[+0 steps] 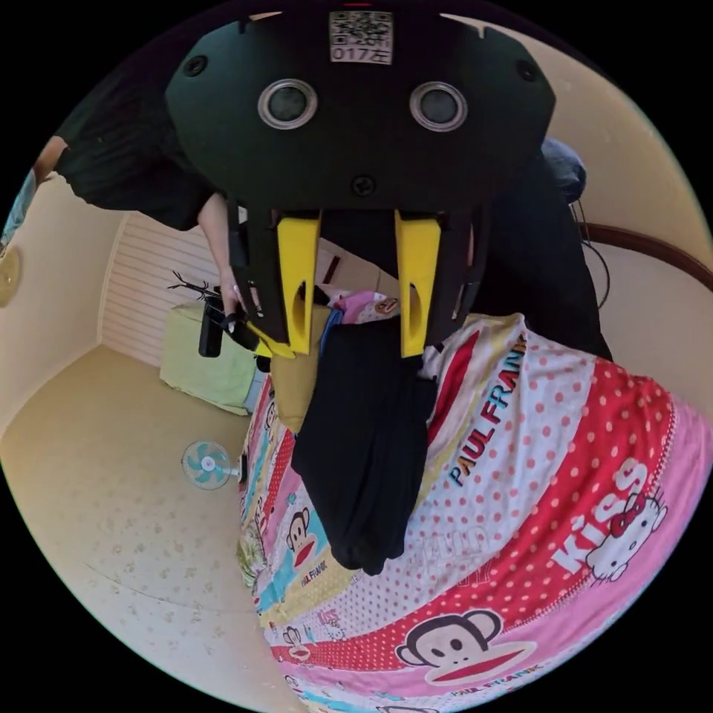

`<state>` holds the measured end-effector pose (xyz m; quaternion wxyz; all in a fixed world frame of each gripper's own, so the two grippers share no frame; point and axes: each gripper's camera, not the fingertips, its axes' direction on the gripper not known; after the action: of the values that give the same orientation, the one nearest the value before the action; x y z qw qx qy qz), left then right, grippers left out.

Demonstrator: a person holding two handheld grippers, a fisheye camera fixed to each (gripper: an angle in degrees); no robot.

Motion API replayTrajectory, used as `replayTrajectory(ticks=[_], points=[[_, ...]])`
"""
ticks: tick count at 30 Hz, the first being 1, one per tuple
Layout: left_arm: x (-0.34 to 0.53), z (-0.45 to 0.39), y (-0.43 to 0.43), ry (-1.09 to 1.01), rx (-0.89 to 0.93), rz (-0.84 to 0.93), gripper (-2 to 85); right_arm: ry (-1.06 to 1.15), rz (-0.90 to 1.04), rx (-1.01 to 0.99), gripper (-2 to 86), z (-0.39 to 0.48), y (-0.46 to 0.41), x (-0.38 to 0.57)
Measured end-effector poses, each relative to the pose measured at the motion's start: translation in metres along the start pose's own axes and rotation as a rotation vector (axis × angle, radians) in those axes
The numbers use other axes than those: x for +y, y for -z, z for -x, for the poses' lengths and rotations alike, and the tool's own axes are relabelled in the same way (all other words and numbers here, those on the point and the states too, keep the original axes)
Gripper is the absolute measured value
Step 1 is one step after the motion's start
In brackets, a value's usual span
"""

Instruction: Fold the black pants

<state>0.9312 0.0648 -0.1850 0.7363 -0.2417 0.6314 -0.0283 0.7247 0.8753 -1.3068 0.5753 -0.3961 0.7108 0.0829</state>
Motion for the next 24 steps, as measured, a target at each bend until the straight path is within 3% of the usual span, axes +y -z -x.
replayTrajectory(ticks=[4,7,10,13,16,18,20,24], points=[[-0.065,-0.019,0.006,-0.118,-0.091,-0.082,19.2,-0.003,-0.026,0.087,20.1,-0.008,-0.022,-0.052],[-0.116,-0.008,-0.024,-0.114,-0.116,-0.024,20.9,-0.046,0.002,0.106,21.3,-0.034,-0.062,-0.086],[-0.140,0.015,-0.075,-0.046,-0.072,0.090,21.0,-0.149,0.073,-0.072,21.0,-0.065,-0.116,-0.094],[-0.118,-0.015,-0.086,-0.119,-0.232,-0.001,18.8,-0.142,-0.068,-0.052,17.5,-0.061,-0.119,-0.071],[-0.102,-0.049,-0.096,-0.214,-0.424,0.084,16.2,-0.249,-0.023,-0.274,13.3,-0.074,-0.124,-0.048],[-0.101,-0.048,-0.087,-0.166,-0.351,0.187,13.4,-0.206,0.074,-0.255,11.1,-0.059,-0.121,-0.031],[-0.094,-0.043,-0.059,-0.124,-0.163,0.298,11.8,-0.145,0.134,-0.213,9.6,-0.036,-0.109,-0.020],[-0.088,-0.061,0.012,-0.146,-0.020,0.298,11.4,-0.054,0.150,-0.298,8.3,0.037,-0.080,-0.011]])
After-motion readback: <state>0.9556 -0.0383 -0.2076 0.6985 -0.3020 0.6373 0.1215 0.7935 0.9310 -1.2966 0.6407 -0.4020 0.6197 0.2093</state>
